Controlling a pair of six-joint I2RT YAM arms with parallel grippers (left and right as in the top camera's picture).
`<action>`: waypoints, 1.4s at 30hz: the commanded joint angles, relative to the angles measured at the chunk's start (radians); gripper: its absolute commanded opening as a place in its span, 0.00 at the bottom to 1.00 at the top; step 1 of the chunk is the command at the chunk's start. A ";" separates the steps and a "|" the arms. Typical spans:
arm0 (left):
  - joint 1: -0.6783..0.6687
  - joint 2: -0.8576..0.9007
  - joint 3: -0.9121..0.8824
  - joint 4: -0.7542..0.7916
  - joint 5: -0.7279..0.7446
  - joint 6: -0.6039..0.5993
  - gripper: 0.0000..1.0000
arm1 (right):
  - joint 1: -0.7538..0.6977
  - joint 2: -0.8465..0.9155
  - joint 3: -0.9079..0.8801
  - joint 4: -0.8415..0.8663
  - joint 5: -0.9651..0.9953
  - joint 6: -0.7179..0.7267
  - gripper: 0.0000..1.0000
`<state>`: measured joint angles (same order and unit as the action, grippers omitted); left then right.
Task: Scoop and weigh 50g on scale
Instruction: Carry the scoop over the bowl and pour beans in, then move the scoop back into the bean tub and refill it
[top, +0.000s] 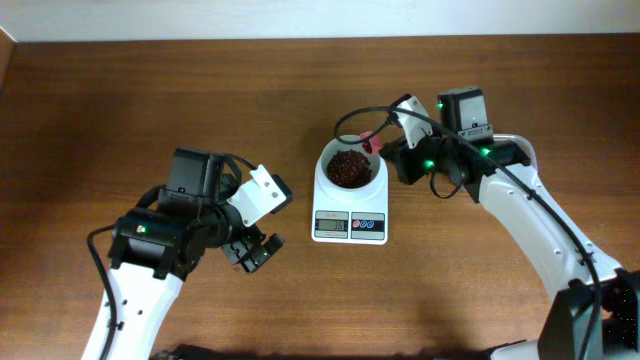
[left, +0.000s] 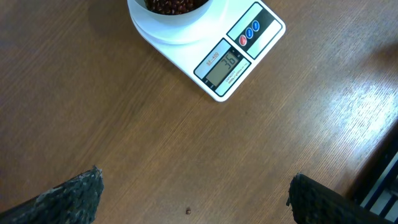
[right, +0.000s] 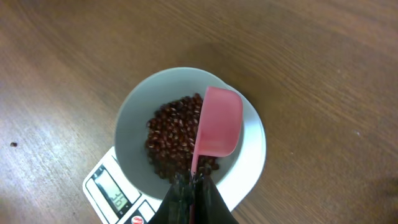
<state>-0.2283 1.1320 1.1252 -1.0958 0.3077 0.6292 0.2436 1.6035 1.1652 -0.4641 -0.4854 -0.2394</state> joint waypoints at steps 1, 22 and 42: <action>0.004 -0.010 0.021 0.002 0.014 0.015 0.99 | 0.071 -0.055 0.008 -0.019 0.166 -0.019 0.04; 0.004 -0.010 0.021 0.002 0.014 0.015 0.99 | -0.143 -0.306 0.048 -0.270 0.392 -0.003 0.04; 0.004 -0.010 0.021 0.002 0.014 0.015 0.99 | -0.449 -0.050 0.018 -0.339 0.560 0.120 0.04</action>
<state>-0.2283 1.1320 1.1252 -1.0958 0.3073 0.6289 -0.2024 1.5478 1.1908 -0.8074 -0.0566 -0.1413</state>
